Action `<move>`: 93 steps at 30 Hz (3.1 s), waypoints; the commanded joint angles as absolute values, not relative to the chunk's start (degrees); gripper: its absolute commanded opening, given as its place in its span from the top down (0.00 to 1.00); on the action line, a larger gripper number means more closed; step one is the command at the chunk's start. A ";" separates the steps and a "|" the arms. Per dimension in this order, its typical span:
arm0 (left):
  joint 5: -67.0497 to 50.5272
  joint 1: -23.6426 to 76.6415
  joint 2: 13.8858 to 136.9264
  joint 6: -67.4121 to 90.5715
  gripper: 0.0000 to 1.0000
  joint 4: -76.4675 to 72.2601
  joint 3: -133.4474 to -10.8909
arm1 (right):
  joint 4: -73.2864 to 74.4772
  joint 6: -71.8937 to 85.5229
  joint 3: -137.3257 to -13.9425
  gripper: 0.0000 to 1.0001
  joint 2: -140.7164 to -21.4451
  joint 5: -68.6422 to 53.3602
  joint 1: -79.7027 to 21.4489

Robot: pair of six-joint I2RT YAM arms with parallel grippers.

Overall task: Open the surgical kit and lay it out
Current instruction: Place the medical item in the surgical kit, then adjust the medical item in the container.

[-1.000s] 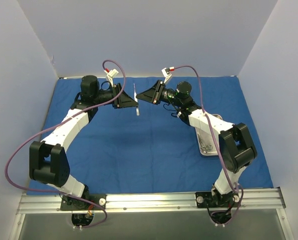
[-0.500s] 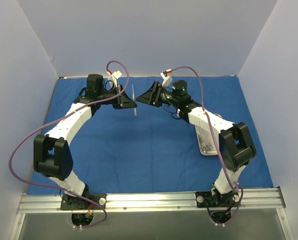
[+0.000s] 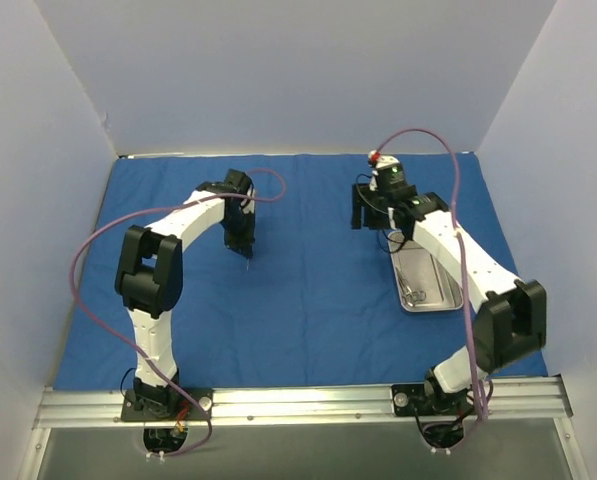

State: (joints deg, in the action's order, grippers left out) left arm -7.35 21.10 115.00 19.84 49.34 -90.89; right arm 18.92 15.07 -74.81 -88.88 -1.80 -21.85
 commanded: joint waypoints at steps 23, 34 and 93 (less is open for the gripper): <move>-6.85 21.10 125.86 20.39 0.71 56.69 -97.56 | 26.28 9.06 -64.95 0.39 -78.13 2.63 -10.64; -8.70 17.76 117.27 21.36 0.50 57.39 -96.94 | 29.35 1.50 -69.34 0.39 -82.34 6.06 -6.69; -9.23 9.84 101.69 16.88 0.51 53.61 -87.98 | 31.55 -5.10 -64.77 1.00 -96.42 2.19 -4.13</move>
State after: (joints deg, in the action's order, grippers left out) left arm -7.79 10.22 102.15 17.37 54.65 -87.55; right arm 27.77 -5.58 -61.98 -100.57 -1.19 -4.84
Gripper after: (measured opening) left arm 0.490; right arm 0.260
